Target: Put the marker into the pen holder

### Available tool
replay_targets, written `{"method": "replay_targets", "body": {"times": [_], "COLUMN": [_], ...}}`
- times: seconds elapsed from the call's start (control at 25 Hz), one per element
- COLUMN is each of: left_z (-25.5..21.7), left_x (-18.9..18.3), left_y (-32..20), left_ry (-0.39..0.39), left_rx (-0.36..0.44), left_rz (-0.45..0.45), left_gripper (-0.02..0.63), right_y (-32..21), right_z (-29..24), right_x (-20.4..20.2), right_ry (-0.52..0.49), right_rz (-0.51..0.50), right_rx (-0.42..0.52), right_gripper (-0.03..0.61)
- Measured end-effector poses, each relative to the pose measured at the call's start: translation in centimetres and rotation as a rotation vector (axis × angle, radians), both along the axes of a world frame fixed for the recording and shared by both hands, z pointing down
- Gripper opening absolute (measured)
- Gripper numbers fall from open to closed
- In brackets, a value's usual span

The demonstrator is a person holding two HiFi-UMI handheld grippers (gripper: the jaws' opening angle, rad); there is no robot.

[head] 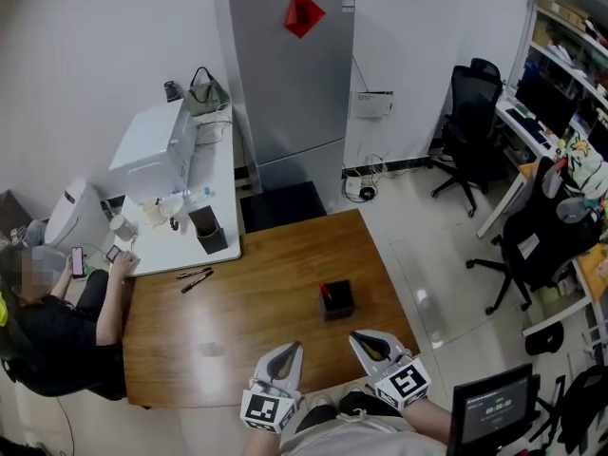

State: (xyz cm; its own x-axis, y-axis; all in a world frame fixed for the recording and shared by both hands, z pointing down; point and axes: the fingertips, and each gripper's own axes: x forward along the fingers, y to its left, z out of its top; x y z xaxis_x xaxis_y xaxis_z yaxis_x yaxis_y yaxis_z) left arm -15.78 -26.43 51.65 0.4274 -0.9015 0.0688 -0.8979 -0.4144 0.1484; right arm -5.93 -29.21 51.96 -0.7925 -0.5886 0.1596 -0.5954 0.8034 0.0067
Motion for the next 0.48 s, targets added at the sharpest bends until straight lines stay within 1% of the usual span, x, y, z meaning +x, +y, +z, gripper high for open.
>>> {"method": "replay_targets", "body": {"times": [0.12, 0.32, 0.48], "left_z": [0.3, 0.2, -0.9], "left_x": [-0.4, -0.5, 0.1], "left_y": [1.6, 4.0, 5.9], "left_ry": [-0.003, -0.006, -0.021], "left_rx": [-0.001, 0.015, 0.052], "left_rz": [-0.007, -0.025, -0.065], "left_gripper": [0.012, 0.012, 0.012], "right_y": [1.7, 3.9, 5.5], "right_z": [-0.3, 0.5, -0.5], "right_x": [-0.3, 0.4, 1.0], "right_ry": [-0.022, -0.039, -0.032], "right_rz": [-0.017, -0.027, -0.055], "right_rx": [0.004, -0.017, 0.020], "right_gripper": [0.000, 0.000, 0.000]}}
